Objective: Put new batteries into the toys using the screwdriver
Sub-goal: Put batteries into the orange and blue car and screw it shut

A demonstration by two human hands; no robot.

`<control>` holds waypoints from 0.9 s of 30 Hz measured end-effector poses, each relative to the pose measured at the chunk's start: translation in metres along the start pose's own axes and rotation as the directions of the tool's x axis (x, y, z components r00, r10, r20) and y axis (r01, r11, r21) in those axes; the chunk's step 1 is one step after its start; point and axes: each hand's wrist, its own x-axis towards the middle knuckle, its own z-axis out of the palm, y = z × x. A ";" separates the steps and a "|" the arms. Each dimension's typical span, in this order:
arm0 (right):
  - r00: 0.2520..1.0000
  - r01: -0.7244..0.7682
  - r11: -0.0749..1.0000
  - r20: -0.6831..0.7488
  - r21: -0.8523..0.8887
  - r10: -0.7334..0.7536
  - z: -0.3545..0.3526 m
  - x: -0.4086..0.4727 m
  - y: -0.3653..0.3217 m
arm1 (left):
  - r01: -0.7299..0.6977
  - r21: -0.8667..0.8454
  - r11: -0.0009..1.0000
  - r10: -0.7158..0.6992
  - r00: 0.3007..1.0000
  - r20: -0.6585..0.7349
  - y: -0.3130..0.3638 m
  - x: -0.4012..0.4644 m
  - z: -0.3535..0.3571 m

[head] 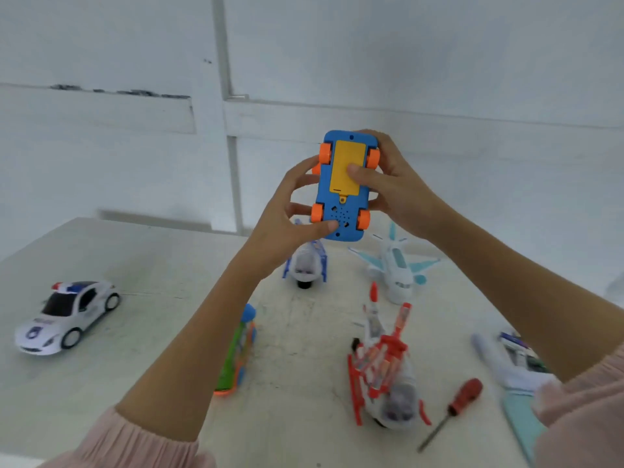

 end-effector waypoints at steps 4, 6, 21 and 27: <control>0.998 -0.037 0.999 -0.041 0.021 0.037 -0.051 -0.049 0.007 | 0.050 0.069 0.996 -0.058 0.991 0.119 0.007 -0.012 0.063; 0.997 -0.058 0.997 -0.044 0.046 0.060 -0.068 -0.068 0.011 | 0.071 0.047 0.996 -0.079 0.981 0.175 0.012 -0.018 0.089; 0.987 -0.158 0.983 0.026 0.099 0.156 -0.119 -0.137 0.045 | 0.143 -0.063 0.988 -0.132 0.978 0.159 0.019 -0.050 0.182; 0.985 -0.158 0.987 0.063 -0.008 0.158 -0.130 -0.147 0.052 | 0.140 -0.016 0.990 -0.137 0.983 0.119 0.012 -0.052 0.193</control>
